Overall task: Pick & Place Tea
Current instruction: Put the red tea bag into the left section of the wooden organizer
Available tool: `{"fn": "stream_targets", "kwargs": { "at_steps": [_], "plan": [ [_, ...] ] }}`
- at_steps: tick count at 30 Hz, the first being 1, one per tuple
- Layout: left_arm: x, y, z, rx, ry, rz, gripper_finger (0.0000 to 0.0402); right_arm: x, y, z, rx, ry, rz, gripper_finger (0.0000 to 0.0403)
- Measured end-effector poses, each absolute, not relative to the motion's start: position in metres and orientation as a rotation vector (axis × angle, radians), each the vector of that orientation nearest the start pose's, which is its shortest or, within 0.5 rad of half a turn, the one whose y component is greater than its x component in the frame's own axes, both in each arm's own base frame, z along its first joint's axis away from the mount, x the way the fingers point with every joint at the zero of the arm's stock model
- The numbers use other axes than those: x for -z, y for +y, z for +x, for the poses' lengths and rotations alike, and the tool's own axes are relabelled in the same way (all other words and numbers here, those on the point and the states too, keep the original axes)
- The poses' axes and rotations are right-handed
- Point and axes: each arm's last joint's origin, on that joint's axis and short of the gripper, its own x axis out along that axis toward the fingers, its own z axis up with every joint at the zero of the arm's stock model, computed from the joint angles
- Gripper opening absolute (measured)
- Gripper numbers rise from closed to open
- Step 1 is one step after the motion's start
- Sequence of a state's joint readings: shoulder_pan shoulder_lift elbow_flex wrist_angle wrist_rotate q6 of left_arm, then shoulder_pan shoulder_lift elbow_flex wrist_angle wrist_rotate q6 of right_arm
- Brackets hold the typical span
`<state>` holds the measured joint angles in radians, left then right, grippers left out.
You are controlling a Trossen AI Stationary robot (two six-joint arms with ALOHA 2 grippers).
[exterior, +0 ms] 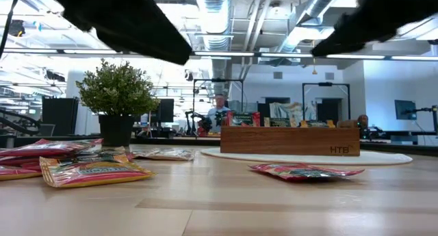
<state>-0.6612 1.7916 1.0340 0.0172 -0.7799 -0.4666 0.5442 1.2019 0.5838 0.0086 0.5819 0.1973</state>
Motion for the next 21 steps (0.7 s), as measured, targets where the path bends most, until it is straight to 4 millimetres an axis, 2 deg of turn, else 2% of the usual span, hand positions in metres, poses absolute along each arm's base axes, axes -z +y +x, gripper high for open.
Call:
{"fn": "stream_targets", "kwargs": {
  "at_steps": [6,10,13,17,21],
  "plan": [
    [-0.183,-0.219,0.298,-0.174,0.439,0.082,0.0149,-0.164,0.174,0.213,-0.101,0.504,-0.158,0.0112],
    [-0.176,-0.215,0.306,-0.161,0.447,0.057,0.0143,-0.156,0.208,0.220,-0.149,0.560,-0.152,0.0099],
    [-0.165,-0.204,0.317,-0.163,0.486,0.019,0.0125,-0.150,0.228,0.230,-0.192,0.668,-0.160,0.0091],
    [-0.152,-0.182,0.335,-0.212,0.509,0.007,0.0084,-0.135,0.242,0.247,-0.242,0.837,-0.139,0.0070],
    [-0.139,-0.155,0.354,-0.245,0.528,-0.032,0.0037,-0.115,0.238,0.264,-0.199,0.901,-0.139,0.0039]
  ]
}}
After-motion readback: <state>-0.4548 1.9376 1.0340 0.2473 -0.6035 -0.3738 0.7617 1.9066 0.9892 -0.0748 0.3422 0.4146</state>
